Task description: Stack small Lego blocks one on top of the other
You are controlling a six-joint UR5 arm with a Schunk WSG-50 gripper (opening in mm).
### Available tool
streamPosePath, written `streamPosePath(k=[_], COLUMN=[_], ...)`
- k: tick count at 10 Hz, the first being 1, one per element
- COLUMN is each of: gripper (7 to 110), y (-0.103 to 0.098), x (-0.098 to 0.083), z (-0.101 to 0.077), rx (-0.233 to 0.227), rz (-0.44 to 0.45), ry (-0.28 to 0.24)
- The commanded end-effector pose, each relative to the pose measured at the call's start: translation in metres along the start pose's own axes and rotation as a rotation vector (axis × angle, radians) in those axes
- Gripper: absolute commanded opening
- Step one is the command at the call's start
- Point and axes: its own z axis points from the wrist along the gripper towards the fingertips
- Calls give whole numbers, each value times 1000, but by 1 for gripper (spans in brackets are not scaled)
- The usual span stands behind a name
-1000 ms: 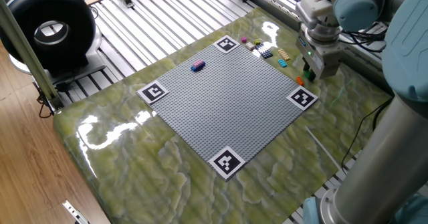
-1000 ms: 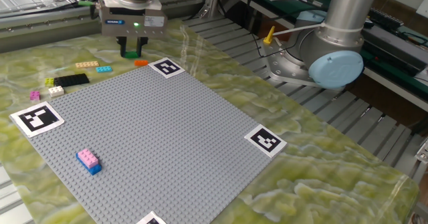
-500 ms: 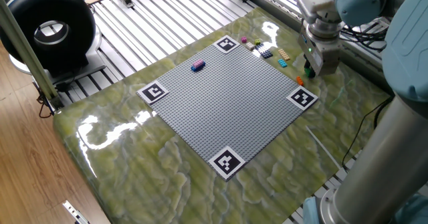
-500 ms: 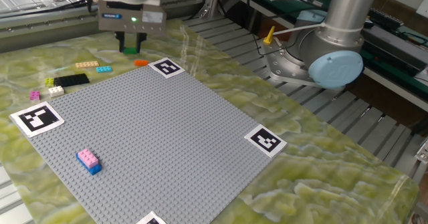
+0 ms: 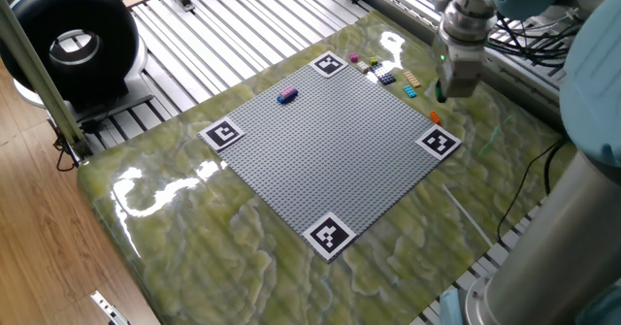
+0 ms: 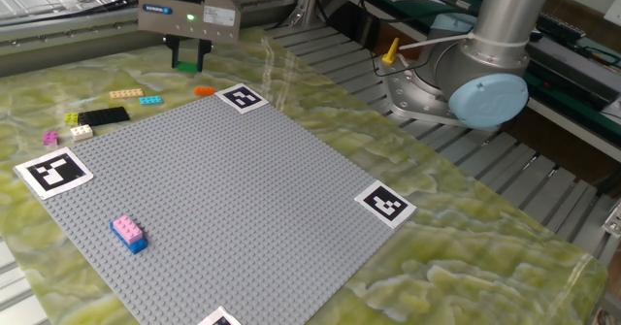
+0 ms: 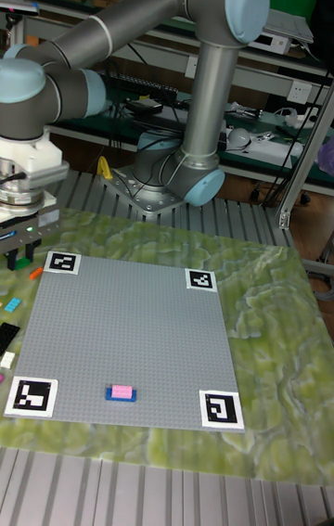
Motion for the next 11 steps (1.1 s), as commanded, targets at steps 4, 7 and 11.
streamPosePath(k=[4,7,11], gripper=[7,7,7], y=[17,10,12], x=[-74,-89,-88], z=[-20,-21,-21], rx=[-29,-25,-33], rz=[344,417,423], ry=[-94,-113,-105])
